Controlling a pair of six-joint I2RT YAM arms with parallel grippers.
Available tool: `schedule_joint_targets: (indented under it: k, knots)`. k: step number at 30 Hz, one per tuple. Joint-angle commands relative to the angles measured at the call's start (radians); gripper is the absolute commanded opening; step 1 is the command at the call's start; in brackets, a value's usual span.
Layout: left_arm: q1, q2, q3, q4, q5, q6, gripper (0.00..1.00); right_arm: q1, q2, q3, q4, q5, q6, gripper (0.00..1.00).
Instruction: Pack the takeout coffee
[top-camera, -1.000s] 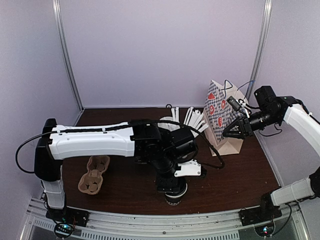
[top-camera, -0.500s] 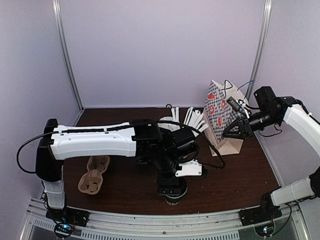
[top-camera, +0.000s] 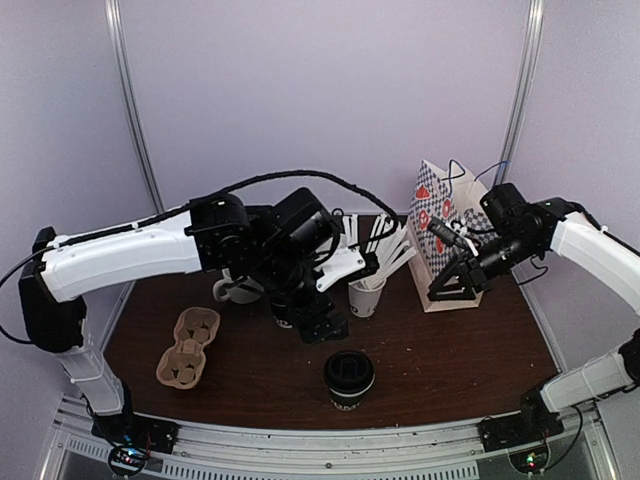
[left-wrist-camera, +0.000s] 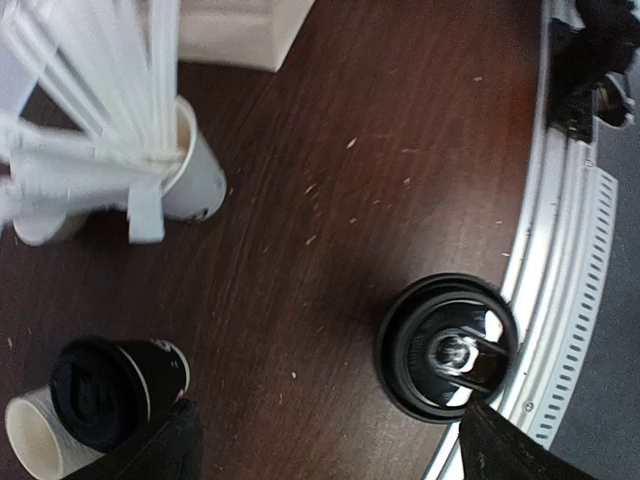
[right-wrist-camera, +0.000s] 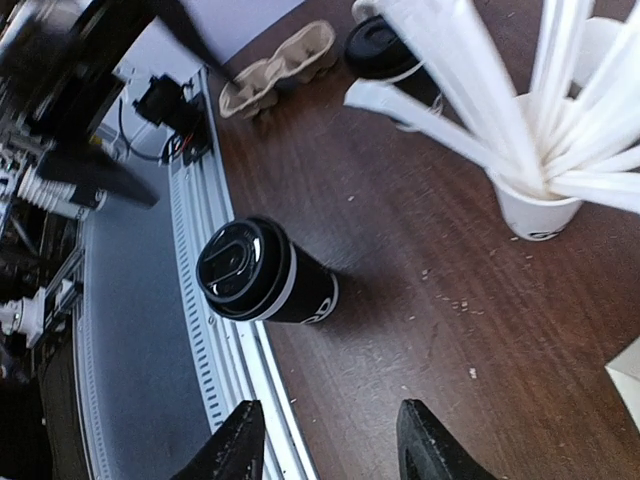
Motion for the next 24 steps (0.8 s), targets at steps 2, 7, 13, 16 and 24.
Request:
schedule_joint_targets:
  k: [2,7,13,16,24]
  knots:
    - [0.058,-0.058,-0.215,0.185,0.066,-0.295,0.91,0.17,0.053,-0.075,0.014,0.063,0.037,0.48]
    - [0.126,-0.137,-0.427,0.406,0.195,-0.581,0.9,0.224,0.065,-0.174,0.165,0.0,0.158,0.47]
    - [0.131,-0.127,-0.51,0.552,0.28,-0.68,0.85,0.283,0.19,-0.2,0.249,-0.096,0.239,0.46]
    - [0.13,-0.114,-0.521,0.565,0.296,-0.692,0.82,0.293,0.246,-0.192,0.269,-0.152,0.262,0.48]
    - [0.107,-0.091,-0.524,0.542,0.291,-0.667,0.72,0.332,0.33,-0.193,0.296,-0.253,0.277,0.55]
